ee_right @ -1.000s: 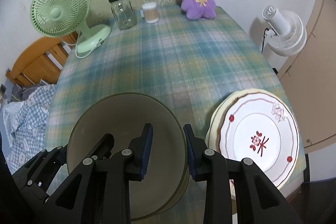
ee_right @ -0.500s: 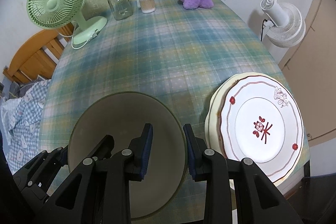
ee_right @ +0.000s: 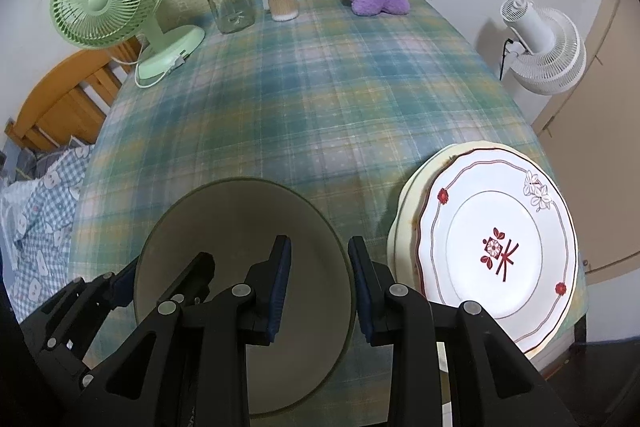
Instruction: Organize plates and bowls
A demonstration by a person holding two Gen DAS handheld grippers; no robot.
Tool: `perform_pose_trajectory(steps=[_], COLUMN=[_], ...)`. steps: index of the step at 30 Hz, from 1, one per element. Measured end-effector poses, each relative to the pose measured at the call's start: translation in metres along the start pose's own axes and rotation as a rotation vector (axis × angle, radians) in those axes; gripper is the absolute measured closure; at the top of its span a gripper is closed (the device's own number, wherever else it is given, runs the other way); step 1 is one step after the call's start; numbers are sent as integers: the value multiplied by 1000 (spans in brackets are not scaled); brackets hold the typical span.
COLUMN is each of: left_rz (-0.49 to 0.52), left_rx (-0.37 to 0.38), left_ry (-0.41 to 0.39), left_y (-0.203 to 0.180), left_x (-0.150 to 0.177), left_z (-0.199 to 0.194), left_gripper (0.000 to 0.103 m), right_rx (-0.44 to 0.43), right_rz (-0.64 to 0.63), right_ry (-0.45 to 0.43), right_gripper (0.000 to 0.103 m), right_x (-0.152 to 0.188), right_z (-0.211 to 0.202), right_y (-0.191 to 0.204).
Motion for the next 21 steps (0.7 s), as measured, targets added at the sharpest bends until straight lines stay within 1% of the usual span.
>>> perform_pose_trajectory(steps=[1, 2, 3, 4, 5, 6, 7, 8, 11, 14, 16, 19, 21], left_rz=[0, 0, -2, -3, -3, -2, -1, -2, 8, 4, -6, -9, -5], left_rx=[-2, -2, -2, -7, -11, -14, -15, -17, -22, -10, 1, 8, 18], left_ry=[2, 4, 3, -2, -6, -4, 0, 4, 29, 48, 58, 74, 66], left_y=[0, 1, 3, 4, 5, 6, 7, 8, 8, 9, 9, 9, 6], left_x=[0, 0, 0, -1, -1, -1, 0, 0, 4, 9, 11, 13, 12], left_z=[1, 1, 1, 1, 1, 3, 4, 6, 15, 22, 26, 31, 32], left_gripper=[50, 43, 33, 31, 30, 26, 24, 24, 23, 23, 23, 22, 22], right_rx=[-3, -1, -1, -7, -17, -30, -36, -37, -39, -72, -95, -107, -121], right_rz=[-8, -16, -28, -32, -32, -26, -20, -19, -18, 11, 22, 29, 48], right_ry=[0, -2, -4, -1, 3, 5, 0, -4, 28, 84, 100, 120, 135], right_gripper=[69, 68, 66, 55, 40, 36, 34, 34, 34, 34, 34, 34, 34], right_x=[-1, -1, -3, -3, -3, -3, -4, -4, 0, 6, 8, 11, 13], right_z=[0, -1, -1, -1, 0, 0, 0, 0, 10, 23, 27, 34, 39], right_y=[0, 1, 0, 0, -1, -2, -3, -3, -6, -8, -7, -7, -8])
Point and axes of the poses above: each gripper's, at about its wrist camera, not at the fingertips, and z roughly the way its jaws point, y to its left, x to its underside, the point moved 10 cm from there along z, roughly the way its jaws point, and after that the axes turned 8 degrees about z, right-handed, at the moved point
